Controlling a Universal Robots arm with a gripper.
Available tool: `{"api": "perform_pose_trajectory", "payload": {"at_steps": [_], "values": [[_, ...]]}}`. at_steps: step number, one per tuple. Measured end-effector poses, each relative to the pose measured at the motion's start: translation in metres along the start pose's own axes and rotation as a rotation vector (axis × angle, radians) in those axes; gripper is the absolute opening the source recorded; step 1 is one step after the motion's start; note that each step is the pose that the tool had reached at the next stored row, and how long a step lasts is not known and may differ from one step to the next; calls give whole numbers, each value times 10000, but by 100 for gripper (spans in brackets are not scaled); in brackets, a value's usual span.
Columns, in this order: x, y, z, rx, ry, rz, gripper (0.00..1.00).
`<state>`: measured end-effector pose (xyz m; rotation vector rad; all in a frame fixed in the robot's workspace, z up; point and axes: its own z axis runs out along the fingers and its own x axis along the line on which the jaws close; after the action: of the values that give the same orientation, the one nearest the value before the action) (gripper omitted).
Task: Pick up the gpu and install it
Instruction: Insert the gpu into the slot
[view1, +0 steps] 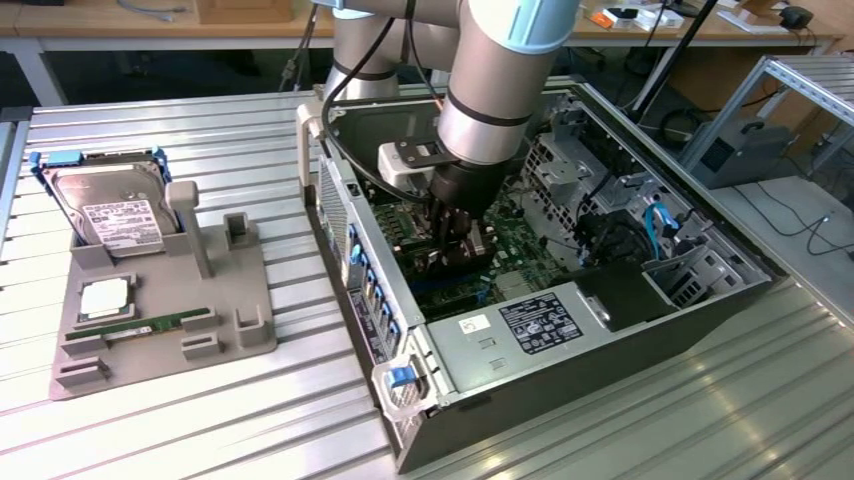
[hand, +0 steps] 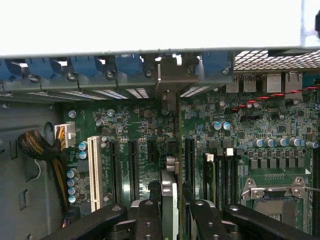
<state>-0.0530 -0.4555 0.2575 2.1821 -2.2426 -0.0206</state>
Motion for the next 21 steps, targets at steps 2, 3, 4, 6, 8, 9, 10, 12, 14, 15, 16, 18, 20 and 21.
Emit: {"api": "perform_pose_trajectory", "payload": {"at_steps": [2, 3, 4, 6, 8, 9, 10, 12, 14, 15, 16, 18, 20, 21], "values": [[0, 0, -7, 0, -1, 0, 27], [0, 0, -12, 0, 2, -1, 27], [0, 0, -17, -1, 3, -1, 27], [0, 0, -20, 0, 0, -1, 27], [0, -2, -19, -4, 20, -1, 27], [-1, -4, -17, -2, 116, -1, 27], [-1, -5, -17, -2, 133, -1, 27], [-1, -3, -17, -1, 135, 2, 27], [-1, -4, -15, -2, 150, 1, 27], [-1, -4, -15, -2, 150, 1, 27], [-1, -4, -15, -2, 150, 1, 27], [-1, -3, -7, -5, 150, 2, 27], [-1, -4, 2, -12, 152, 2, 27], [-1, -4, 5, -13, 151, 2, 27]]}}
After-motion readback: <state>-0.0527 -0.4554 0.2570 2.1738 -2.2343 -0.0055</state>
